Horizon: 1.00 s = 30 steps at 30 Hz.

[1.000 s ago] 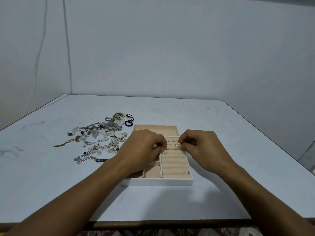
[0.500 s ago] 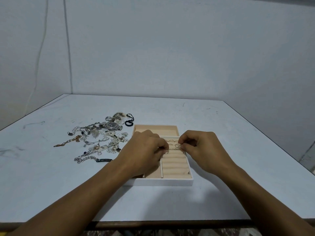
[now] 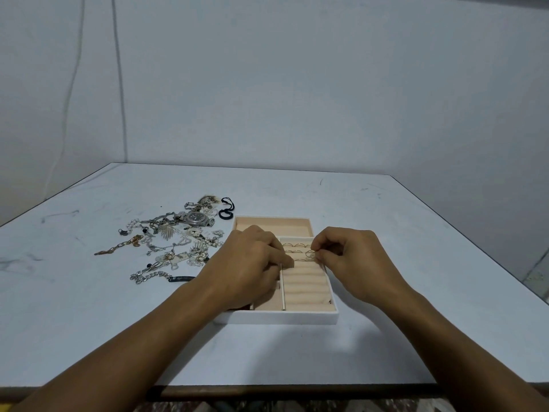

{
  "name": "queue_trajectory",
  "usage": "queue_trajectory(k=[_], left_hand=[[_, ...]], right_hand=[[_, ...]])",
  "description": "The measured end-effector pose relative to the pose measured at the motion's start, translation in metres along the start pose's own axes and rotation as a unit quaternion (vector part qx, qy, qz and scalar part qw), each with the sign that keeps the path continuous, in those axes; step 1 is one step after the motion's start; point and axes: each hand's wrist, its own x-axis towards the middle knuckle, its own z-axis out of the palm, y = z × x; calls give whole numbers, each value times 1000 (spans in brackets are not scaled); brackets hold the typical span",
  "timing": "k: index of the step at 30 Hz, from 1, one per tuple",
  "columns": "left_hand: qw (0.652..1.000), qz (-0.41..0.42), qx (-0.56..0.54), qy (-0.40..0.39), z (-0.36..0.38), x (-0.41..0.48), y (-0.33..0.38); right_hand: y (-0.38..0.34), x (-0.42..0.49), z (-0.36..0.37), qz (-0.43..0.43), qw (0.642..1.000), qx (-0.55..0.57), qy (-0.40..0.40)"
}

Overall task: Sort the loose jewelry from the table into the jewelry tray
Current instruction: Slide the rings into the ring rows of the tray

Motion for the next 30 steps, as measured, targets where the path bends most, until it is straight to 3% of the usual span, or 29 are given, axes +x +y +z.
queue_trajectory(k=[16, 30], left_hand=[[998, -28, -45, -33, -1, -2, -3], [996, -60, -69, -2, -10, -12, -12]], right_hand=[[-4, -1, 4, -17, 1000, -15, -4], [-14, -5, 17, -41, 997, -65, -29]])
